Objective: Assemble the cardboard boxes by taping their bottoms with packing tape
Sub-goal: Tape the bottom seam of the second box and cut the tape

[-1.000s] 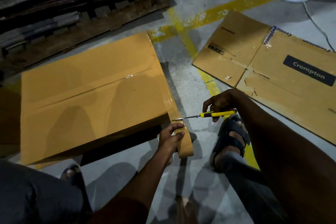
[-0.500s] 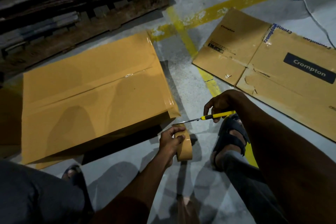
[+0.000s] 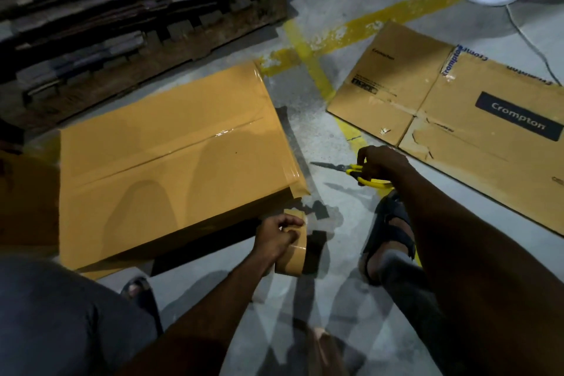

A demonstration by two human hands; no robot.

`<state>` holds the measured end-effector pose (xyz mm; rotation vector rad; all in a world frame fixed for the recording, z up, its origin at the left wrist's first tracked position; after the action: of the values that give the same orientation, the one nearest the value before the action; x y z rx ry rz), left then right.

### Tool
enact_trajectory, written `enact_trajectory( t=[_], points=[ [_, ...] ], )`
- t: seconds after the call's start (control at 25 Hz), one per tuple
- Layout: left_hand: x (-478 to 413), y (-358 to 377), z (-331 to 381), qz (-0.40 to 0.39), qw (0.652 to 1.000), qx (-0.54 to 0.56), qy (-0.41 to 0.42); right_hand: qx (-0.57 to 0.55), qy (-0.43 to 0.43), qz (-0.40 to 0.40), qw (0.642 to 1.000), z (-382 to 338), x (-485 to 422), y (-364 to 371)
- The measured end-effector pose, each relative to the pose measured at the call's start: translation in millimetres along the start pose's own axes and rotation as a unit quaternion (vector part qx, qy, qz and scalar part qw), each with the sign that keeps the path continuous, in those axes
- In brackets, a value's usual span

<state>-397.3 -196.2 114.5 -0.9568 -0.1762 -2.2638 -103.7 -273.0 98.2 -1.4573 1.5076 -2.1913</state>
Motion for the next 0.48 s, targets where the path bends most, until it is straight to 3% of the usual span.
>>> enact_trajectory(
  t=[0.12,0.2,0.32,0.48],
  points=[
    [11,-17,32,-0.03,0.999,-0.023,0.008,-0.108,0.125,0.163,0.973,-8,25,-31],
    [19,-43,60,-0.022,0.999,-0.04,0.03,-0.157,0.148,0.254,0.943,-37,49,-56],
    [27,-93,111,-0.006,0.995,-0.06,0.077,-0.082,0.052,0.316,0.944,-123,68,-99],
    [24,-151,183,0.043,0.982,-0.106,0.149,-0.047,-0.058,0.315,0.946,-232,67,-113]
  ],
)
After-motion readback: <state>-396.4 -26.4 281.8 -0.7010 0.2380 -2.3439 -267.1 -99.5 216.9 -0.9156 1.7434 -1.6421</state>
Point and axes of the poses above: each hand's wrist, its own x-axis away from the middle knuckle, its own y-axis out of the palm, z = x × y, the point moved 10 cm from there along -x, towards the middle knuckle, and after that the axes turned 12 degrees about x, right-handed, at the moved point
